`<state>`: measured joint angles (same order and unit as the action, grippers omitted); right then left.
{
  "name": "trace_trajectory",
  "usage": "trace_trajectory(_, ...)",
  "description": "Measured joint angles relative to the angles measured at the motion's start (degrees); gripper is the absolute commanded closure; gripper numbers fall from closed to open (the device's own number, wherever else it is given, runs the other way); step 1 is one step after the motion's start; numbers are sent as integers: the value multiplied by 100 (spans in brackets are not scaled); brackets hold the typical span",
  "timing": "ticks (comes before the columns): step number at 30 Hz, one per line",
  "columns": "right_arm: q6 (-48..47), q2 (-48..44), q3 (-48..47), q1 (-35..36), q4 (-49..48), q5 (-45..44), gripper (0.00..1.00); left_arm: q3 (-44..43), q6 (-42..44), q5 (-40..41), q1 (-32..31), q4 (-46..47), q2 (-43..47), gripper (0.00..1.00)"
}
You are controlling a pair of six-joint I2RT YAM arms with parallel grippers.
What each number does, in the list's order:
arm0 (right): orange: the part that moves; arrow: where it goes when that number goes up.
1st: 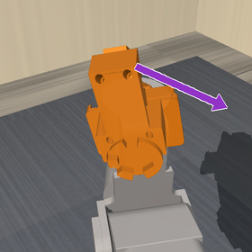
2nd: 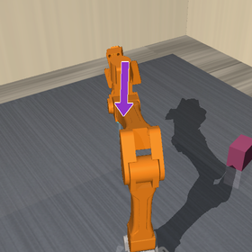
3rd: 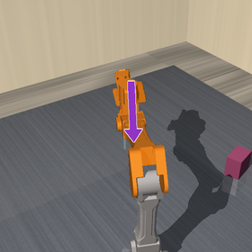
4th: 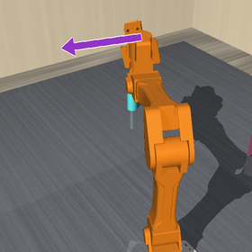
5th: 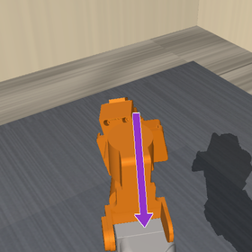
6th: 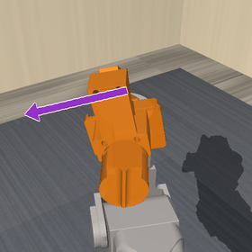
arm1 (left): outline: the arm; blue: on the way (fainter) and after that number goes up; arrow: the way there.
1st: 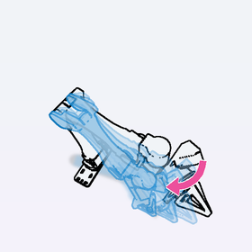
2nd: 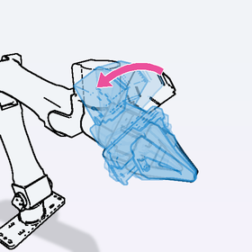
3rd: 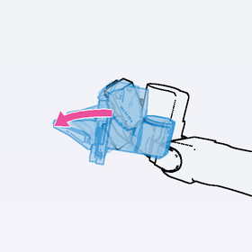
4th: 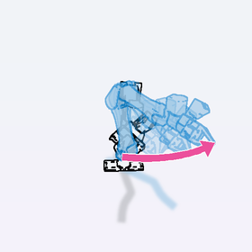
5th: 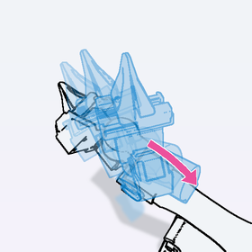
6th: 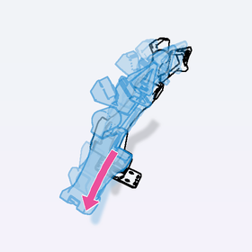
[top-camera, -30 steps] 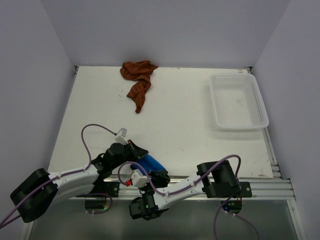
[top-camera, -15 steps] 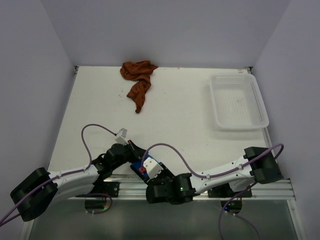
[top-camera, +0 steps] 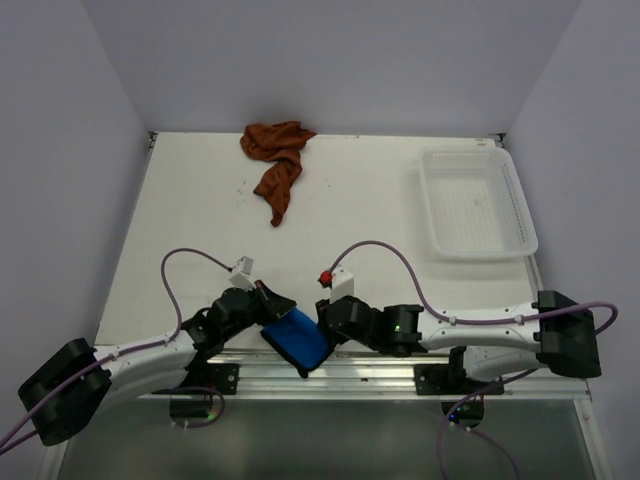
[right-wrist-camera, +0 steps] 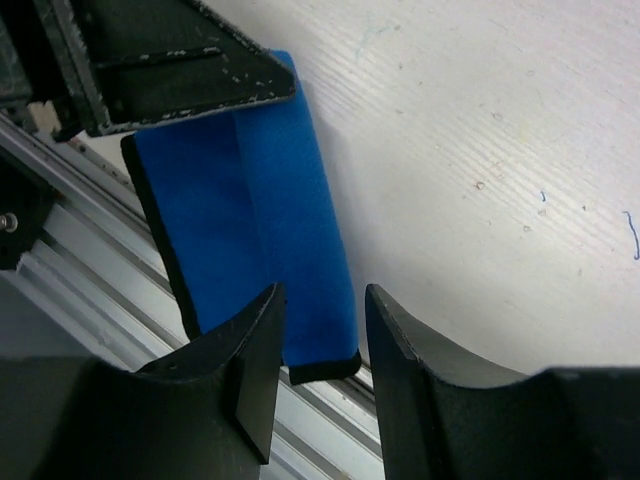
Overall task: Roll the towels
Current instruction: Roll the towel
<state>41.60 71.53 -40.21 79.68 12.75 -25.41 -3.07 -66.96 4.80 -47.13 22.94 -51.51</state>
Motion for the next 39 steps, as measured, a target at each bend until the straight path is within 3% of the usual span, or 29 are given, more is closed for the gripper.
trace_trajectory(8, 278, 758, 308, -444, -774, 817, 60, 0, -4, 0, -63, -11, -254, 100)
trace_trajectory(14, 385, 1102, 361, -450, -988, 1088, 50, 4, -17, 11, -87, -258, 15, 100)
trace_trajectory(18, 439, 1217, 393, -457, -1191, 1198, 49, 7, -63, 46, -101, -498, 385, 100)
trace_trajectory(21, 485, 1303, 424, -466, -1307, 1287, 57, 7, -103, 66, -101, -586, 492, 100)
trace_trajectory(24, 518, 1355, 424, -466, -1421, 1342, 76, 7, -105, 90, -101, -671, 496, 100)
trace_trajectory(30, 562, 1360, 450, -466, -1545, 1364, 98, 9, -94, 170, -101, -861, 498, 100)
trace_trajectory(39, 557, 1349, 407, -459, -1469, 984, 100, -422, 431, 592, -116, -1495, 245, 100)
